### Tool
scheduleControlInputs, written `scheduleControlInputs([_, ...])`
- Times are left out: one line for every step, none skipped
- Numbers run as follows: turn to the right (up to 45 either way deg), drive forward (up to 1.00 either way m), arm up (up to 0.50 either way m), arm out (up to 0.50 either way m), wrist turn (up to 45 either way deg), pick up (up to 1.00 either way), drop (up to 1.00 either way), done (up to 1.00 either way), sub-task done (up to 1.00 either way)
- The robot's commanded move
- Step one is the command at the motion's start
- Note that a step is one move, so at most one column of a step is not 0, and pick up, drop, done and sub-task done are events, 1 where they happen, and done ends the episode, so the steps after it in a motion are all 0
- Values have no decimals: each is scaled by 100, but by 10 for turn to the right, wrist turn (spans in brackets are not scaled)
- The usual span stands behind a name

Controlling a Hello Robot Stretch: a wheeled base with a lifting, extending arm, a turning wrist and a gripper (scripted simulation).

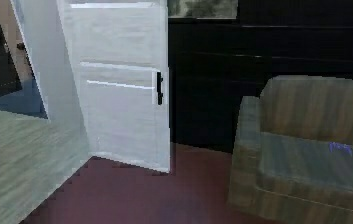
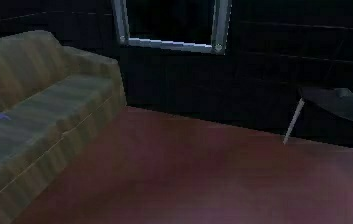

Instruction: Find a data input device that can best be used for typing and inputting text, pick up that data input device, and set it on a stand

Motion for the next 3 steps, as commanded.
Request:
scheduleControlInputs([-240,0,0,0,0,0,0,0,0])
scheduleControlInputs([0,45,0,0,0,0,0,0,0])
scheduleControlInputs([-450,0,0,0,0,0,0,0,0])
